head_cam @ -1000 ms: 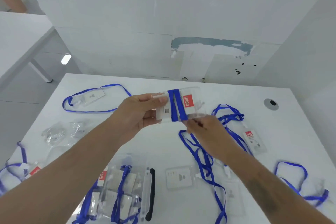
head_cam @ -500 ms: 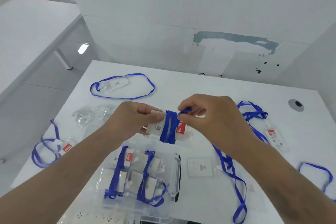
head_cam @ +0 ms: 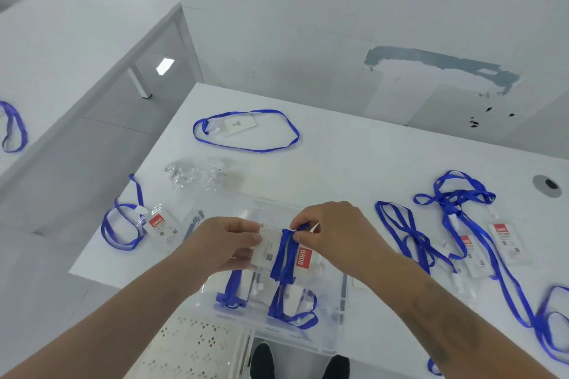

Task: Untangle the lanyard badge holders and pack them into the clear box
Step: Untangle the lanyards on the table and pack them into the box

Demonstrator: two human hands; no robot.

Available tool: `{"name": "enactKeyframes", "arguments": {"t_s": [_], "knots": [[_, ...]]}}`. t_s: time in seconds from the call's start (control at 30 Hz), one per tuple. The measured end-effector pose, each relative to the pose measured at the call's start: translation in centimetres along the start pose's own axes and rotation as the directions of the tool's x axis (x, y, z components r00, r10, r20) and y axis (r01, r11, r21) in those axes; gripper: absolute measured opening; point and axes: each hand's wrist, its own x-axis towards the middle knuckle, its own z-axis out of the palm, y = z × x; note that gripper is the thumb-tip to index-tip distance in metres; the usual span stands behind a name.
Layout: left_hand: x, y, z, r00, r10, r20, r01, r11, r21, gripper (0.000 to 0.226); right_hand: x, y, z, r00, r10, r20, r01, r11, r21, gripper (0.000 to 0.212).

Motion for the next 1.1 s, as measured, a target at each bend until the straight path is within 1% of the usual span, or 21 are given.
{"name": "enactKeyframes", "arguments": {"t_s": [0.07, 0.23, 0.37, 0.43, 0.5, 0.57, 0.6, 0.67, 0.73, 0.8, 0.87, 0.9, 0.93, 1.0, 1.1], "knots": [[0.5, -1.1, -0.1, 0.998, -0.007, -0.063, 0.007, 1.000, -0.012, 0.010, 0.1, -0.1, 1.0, 1.000, 0.009, 0.003, -0.008, 0.996, -0.087, 0.018], [1.9, -2.9, 0.8, 0.995, -0.021, -0.096, 0.023, 0.999, 0.026, 0.005, 0.9, 0.3, 3.8, 0.999, 0.026, 0.019, -0.019, 0.961, -0.275, 0.022], [3.9, -3.3, 1.7, 0.988, 0.023, -0.150, -0.013, 0.998, 0.068, 0.007, 1.9, 0.6, 5.1, 0.999, 0.031, -0.012, -0.033, 0.904, -0.425, 0.015], [4.9, -3.6, 2.2, 0.984, 0.033, -0.174, -0.017, 0.995, 0.095, 0.010, 2.1, 0.6, 5.4, 0.999, 0.049, -0.005, -0.045, 0.871, -0.489, 0.013], [5.8, -3.9, 2.6, 0.980, 0.066, -0.188, -0.034, 0.986, 0.165, 0.020, 1.8, 0.3, 5.6, 0.999, 0.048, 0.010, -0.036, 0.854, -0.519, 0.021], [6.1, -4.0, 2.7, 0.969, 0.130, -0.209, -0.070, 0.959, 0.274, 0.032, 1.0, -0.2, 5.2, 1.000, 0.022, 0.002, -0.018, 0.864, -0.502, 0.019], [6.0, -3.8, 2.7, 0.962, 0.167, -0.216, -0.094, 0.945, 0.315, 0.034, 0.5, -0.3, 4.7, 1.000, 0.005, -0.021, -0.015, 0.877, -0.480, 0.017], [5.3, -3.1, 2.7, 0.946, 0.243, -0.212, -0.156, 0.921, 0.357, 0.030, -0.7, -0.3, 3.1, 0.996, -0.015, -0.092, -0.024, 0.915, -0.403, 0.023], [4.3, -2.0, 2.9, 0.922, 0.325, -0.209, -0.227, 0.893, 0.388, 0.020, -2.2, 0.0, 0.9, 0.986, 0.001, -0.169, -0.047, 0.962, -0.268, 0.026], [3.2, -0.6, 3.6, 0.894, 0.399, -0.205, -0.297, 0.869, 0.395, 0.010, -3.7, 1.1, -1.4, 0.964, 0.041, -0.264, -0.079, 0.988, -0.136, 0.022], [1.8, 1.0, 4.7, 0.870, 0.459, -0.181, -0.368, 0.847, 0.383, 0.008, -4.8, 3.5, -3.2, 0.928, 0.123, -0.352, -0.141, 0.990, -0.026, 0.014], [1.1, 1.8, 5.5, 0.860, 0.485, -0.161, -0.401, 0.835, 0.376, 0.009, -5.2, 5.0, -4.0, 0.911, 0.172, -0.375, -0.182, 0.983, 0.009, 0.012], [0.5, 2.5, 6.4, 0.852, 0.507, -0.134, -0.432, 0.823, 0.369, 0.010, -5.5, 6.5, -4.5, 0.901, 0.219, -0.375, -0.225, 0.974, 0.027, 0.012], [-0.7, 3.8, 8.6, 0.837, 0.544, -0.064, -0.489, 0.794, 0.360, 0.011, -6.1, 9.4, -5.1, 0.896, 0.285, -0.340, -0.300, 0.954, 0.010, 0.014], [-1.3, 5.1, 12.2, 0.817, 0.573, 0.060, -0.542, 0.728, 0.420, 0.009, -6.5, 13.0, -4.8, 0.911, 0.331, -0.247, -0.353, 0.935, -0.047, 0.021]]}}
